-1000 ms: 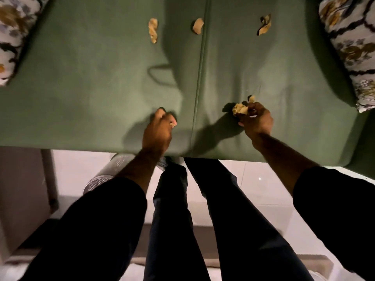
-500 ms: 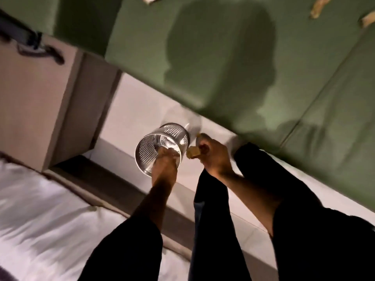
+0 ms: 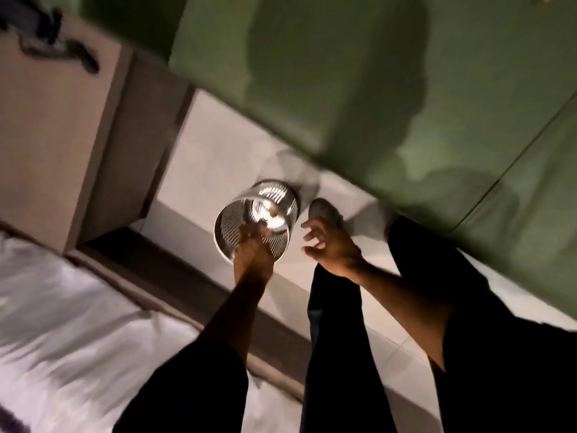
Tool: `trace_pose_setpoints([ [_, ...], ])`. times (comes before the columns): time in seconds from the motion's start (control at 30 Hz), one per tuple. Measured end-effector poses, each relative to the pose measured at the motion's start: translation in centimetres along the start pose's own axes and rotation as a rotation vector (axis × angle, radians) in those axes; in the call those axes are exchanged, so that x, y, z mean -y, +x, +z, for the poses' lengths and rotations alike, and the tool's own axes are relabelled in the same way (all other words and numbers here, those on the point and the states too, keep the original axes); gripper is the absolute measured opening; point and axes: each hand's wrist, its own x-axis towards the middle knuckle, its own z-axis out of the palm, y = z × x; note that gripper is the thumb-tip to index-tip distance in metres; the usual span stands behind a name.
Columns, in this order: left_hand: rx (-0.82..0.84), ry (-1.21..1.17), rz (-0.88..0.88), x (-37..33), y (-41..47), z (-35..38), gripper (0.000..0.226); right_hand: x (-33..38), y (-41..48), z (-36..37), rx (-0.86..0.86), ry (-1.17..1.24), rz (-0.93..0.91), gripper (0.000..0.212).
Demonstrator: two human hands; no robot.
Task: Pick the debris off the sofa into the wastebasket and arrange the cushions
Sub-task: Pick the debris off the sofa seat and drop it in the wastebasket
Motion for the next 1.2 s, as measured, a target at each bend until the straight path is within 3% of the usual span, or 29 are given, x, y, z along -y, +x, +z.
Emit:
trace_pose_setpoints([
  [0.2, -0.187, -0.139, 0.485, -15.2, 2.4, -2.6, 0.009, 2.3, -1.2, -17.4, -0.411, 0.136, -0.053, 0.036],
  [0.3, -0.258, -0.096, 0.671, -26.2, 4.4, -4.4, 0.004, 2.6, -1.0, -27.6, -0.683, 0.152, -0.08, 0.032],
  [0.43, -0.277, -0.059, 0.613, -39.0, 7.7, -6.1, 0.045, 2.4, -0.6, -37.9, -1.077, -0.006, -0.045, 0.035],
  [0.53, -0.185, -0.028, 0.538, -47.0, 8.6, -4.8, 0.084, 0.4, -0.9, -44.8, -1.355, -0.094, 0.131, 0.053],
  [0.6, -0.139, 0.016, 0.439, -50.8, 9.1, -3.2, 0.099, -1.4, -1.3, -48.5, -1.367, -0.088, 0.272, 0.067],
  [0.73, -0.228, 0.113, 0.378, -54.0, 9.5, -0.2, 0.103, -4.8, -2.3, -52.4, -1.062, -0.108, 0.361, 0.073],
  [0.83, -0.317, 0.283, 0.519, -54.1, 9.3, 0.8, 0.095, -6.6, -2.6, -53.2, -1.017, -0.304, 0.332, 0.061],
  [0.93, -0.282, 0.435, 0.698, -54.1, 9.4, 1.1, 0.086, -7.2, -2.4, -53.7, -1.07, -0.26, 0.244, 0.043],
  [1.1, -0.163, 0.42, 0.912, -56.1, 8.8, 1.4, 0.073, -7.4, -1.5, -53.3, -1.085, -0.171, 0.194, 0.026],
  [1.2, -0.119, 0.388, 0.949, -57.3, 8.4, 1.5, 0.047, -7.1, -1.7, -52.5, -1.085, -0.205, 0.166, 0.02],
])
